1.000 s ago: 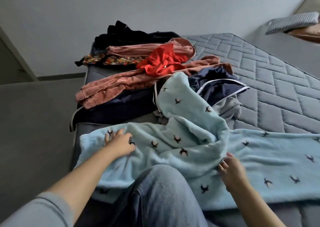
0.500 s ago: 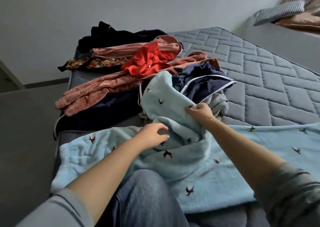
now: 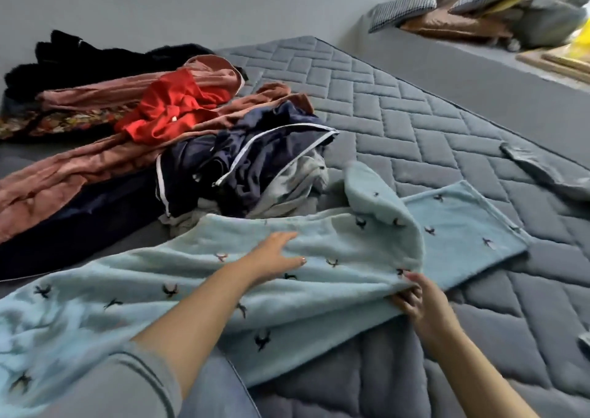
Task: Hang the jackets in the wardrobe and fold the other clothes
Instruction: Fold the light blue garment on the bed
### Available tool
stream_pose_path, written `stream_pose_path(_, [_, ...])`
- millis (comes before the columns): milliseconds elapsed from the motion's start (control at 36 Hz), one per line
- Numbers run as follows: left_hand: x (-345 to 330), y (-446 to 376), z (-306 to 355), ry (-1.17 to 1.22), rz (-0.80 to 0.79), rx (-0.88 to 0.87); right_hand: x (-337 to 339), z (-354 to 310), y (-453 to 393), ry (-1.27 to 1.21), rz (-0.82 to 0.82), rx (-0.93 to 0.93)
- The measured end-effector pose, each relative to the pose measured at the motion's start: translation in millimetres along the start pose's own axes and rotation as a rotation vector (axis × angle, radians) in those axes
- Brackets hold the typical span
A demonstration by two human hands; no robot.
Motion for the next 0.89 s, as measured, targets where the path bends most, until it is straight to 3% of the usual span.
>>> stream_pose_path(139, [-39, -4, -1, -0.244, 0.008, 0.034, 0, -40, -31, -0.079, -0.075, -0.034])
stream_pose_path(278, [-60, 2, 2, -0.216, 0.09, -0.056, -7, -58, -60, -0.334, -0.373, -0.275])
stream_pose_path(361, [-68, 6, 13, -0.194, 0.083, -0.141, -13, -68, -66, -0.5, -0.423, -0.262])
stream_pose_path(417, [-73, 6, 25, -0.19, 0.058, -0.193, -16, -81, -71, -0.63, -0.393, -0.192])
stream_pose_path(528, [-80, 1, 48, -0.13, 0.052, -0.191, 12, -99, -85, -0.841, -0.17, -0.011])
stream_pose_path(667, [-91, -19, 62, -0.091, 0.205, -0.086, 84, -87, -112, -0.557, 0.137, 0.31])
stream_pose_path(806, [-97, -45, 95, -0.194, 0.292, -0.077, 128, -82, -146, -0.592, -0.118, 0.246])
stream_pose_path(889, [-92, -68, 129, -0.089, 0.26, -0.096, 141, -74, -161, -0.606, -0.211, 0.219])
Point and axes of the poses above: each hand's wrist, its own y-axis away from the middle knuckle, its own x-axis out of the back of the hand, z = x × y, the point moved 2 cm from there along -y, towards the middle knuckle, and after that the axes turned 12 degrees about x, right-handed, at the moved point
